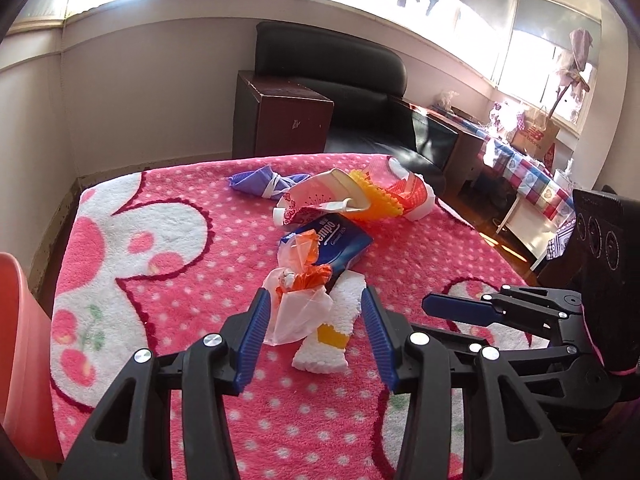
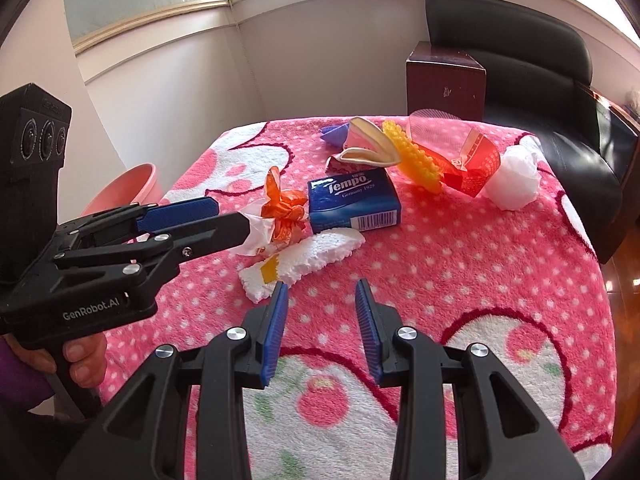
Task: Collect trash
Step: 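Grasp the white plastic bag tied with orange ribbon with the left gripper, then grasp the white foam strip with the right gripper while the left holds the bag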
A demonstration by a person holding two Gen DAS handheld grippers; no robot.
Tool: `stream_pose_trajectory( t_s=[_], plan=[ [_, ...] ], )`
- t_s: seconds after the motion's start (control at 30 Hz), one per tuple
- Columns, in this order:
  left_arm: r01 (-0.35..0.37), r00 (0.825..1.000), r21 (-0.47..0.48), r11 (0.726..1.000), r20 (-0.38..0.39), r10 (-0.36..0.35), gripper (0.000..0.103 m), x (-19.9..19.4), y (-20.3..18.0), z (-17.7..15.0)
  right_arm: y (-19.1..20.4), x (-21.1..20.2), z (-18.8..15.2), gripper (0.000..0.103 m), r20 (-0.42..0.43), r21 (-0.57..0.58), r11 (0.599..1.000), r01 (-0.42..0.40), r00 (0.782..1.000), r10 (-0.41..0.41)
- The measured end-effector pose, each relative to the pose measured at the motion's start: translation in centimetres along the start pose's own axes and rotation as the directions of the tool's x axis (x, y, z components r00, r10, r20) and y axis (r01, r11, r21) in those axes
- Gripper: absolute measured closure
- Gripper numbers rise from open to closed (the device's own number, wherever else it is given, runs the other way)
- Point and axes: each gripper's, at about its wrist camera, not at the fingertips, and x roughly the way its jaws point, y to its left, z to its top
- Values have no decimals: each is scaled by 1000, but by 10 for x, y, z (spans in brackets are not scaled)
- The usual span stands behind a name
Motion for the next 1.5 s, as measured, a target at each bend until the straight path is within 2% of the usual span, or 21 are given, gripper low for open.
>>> stream_pose_trajectory(
  t_s=[0.07,0.13,0.23,0.3,0.4,0.7,0.93,1.23,1.4,1.5],
  plan=[
    [-18,1000,17,1000,-11,19,58,6,-2,0,-2,3,0,68,-8,10,1000,-5,1000,6],
    [-16,999,14,1000,-33,17,65,11,-1,-1,-2,3,1,68,-8,11,1000,-9,1000,9],
    [-14,999,-26,1000,-46,13,76,15,7,0,-1,6,5,68,-8,10,1000,-12,1000,12],
    [-7,999,-57,998,-55,4,90,15,13,0,-1,8,7,68,-13,15,1000,-20,1000,20],
    [17,999,-85,996,-42,-21,100,12,19,-1,1,12,9,68,-22,27,999,-35,999,36],
    [-20,999,-90,996,43,24,101,-21,32,-1,7,28,16,68,-63,87,994,-67,995,73],
    [-25,997,-131,991,75,35,101,-43,45,-8,-7,53,18,68,-127,249,964,-97,983,132],
    [-16,994,-171,985,101,34,101,-60,57,-16,3,65,23,68,-115,316,943,-103,983,146],
    [-18,993,-187,982,109,39,101,-66,61,-19,-6,64,17,79,-95,400,906,-136,977,189],
    [-17,992,-194,981,118,41,101,-71,62,-20,-8,53,17,82,-77,385,912,-138,981,180]
  ],
)
